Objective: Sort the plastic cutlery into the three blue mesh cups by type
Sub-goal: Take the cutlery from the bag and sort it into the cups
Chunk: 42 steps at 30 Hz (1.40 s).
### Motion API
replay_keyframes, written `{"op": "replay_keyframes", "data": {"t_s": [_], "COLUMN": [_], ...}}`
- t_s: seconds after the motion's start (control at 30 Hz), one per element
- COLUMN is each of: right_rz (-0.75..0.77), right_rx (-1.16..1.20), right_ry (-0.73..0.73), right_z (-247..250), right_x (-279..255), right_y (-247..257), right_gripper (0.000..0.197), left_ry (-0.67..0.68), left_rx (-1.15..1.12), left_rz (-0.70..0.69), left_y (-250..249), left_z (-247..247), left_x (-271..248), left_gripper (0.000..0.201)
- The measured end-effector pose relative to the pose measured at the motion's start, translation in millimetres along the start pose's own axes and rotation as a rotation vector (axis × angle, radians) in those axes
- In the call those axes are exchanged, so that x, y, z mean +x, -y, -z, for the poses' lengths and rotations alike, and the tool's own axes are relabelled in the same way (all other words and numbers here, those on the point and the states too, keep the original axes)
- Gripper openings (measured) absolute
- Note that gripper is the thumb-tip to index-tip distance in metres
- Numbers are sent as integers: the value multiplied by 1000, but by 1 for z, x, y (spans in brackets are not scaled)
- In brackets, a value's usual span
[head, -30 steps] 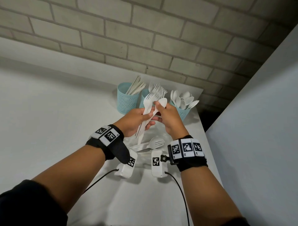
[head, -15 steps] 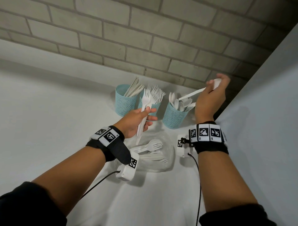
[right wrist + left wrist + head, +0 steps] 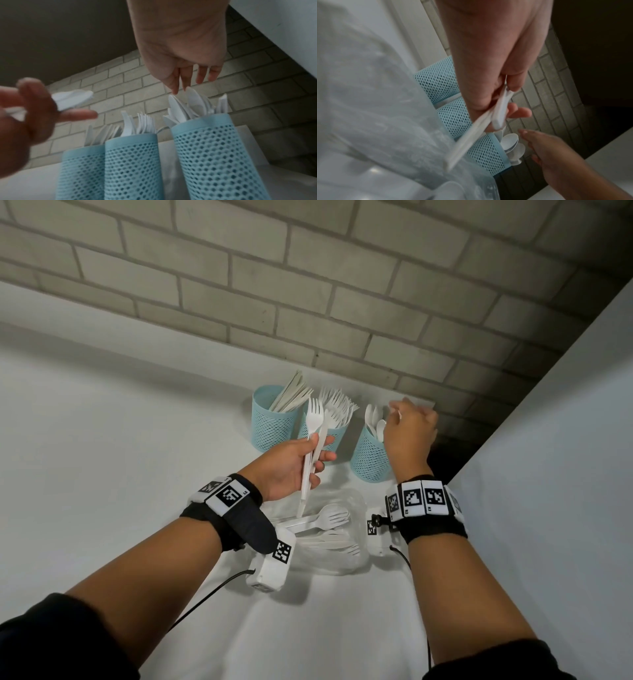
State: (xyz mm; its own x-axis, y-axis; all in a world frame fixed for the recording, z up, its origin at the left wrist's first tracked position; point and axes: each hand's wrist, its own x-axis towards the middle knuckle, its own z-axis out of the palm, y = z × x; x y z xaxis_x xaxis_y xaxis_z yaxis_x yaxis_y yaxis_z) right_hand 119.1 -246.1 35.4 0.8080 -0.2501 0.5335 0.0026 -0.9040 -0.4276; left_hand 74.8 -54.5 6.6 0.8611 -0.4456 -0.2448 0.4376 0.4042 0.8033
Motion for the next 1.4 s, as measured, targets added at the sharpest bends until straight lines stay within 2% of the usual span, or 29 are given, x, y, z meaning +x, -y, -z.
{"op": "replay_keyframes", "data": {"t_s": [0.07, 0.1, 0.17, 0.23, 0.3, 0.4, 0.47, 0.53, 0.63, 0.7, 0.77, 0.9, 0.97, 1.07, 1.23, 1.4], "right_rz": [110, 150, 154, 108, 116, 165, 146, 111, -52, -162, -209, -116, -30, 31, 135, 196], "right_rx": [115, 204, 408, 522, 458, 244, 209, 242, 478, 575, 656, 665, 589, 494, 266, 42], "right_ry": [-123, -131, 16, 272, 444, 491, 489, 488, 455, 389, 271, -40, -104, -40, 68, 63], "right_z": [1, 2, 5, 6, 1, -12, -18, -17, -8, 1, 11, 14, 3, -21, -45, -55], "right_x": [-1, -2, -5, -9, -14, -22, -23, -20, -7, 8, 23, 44, 43, 32, 9, 6], "right_y": [14, 22, 40, 56, 66, 75, 79, 81, 78, 73, 69, 65, 64, 63, 56, 59], "right_gripper": [26, 25, 25, 33, 46, 54, 47, 31, 9, 11, 11, 16, 13, 17, 27, 35], "left_ry": [-18, -27, -46, -63, -92, -168, -220, -230, -248, -277, -331, -369, -346, -331, -348, -415], "left_rx": [-13, -6, 23, 84, 191, 424, 550, 593, 586, 536, 519, 414, 319, 247, 268, 307], "left_rz": [-9, -17, -34, -56, -94, -193, -246, -262, -224, -222, -256, -372, -428, -472, -573, -715], "left_y": [0, 0, -1, 0, 0, 2, 3, 2, -5, -11, -17, -38, -52, -71, -99, -123], "left_z": [0, 0, 1, 1, -1, -5, -3, -1, 2, 6, 12, 20, 20, 24, 29, 27], "left_x": [1, 2, 3, 4, 4, 2, 3, 3, 3, 3, 6, 8, 6, 6, 4, 13], "left_gripper": [29, 29, 27, 23, 19, 21, 20, 19, 27, 25, 20, 12, 17, 27, 41, 16]}}
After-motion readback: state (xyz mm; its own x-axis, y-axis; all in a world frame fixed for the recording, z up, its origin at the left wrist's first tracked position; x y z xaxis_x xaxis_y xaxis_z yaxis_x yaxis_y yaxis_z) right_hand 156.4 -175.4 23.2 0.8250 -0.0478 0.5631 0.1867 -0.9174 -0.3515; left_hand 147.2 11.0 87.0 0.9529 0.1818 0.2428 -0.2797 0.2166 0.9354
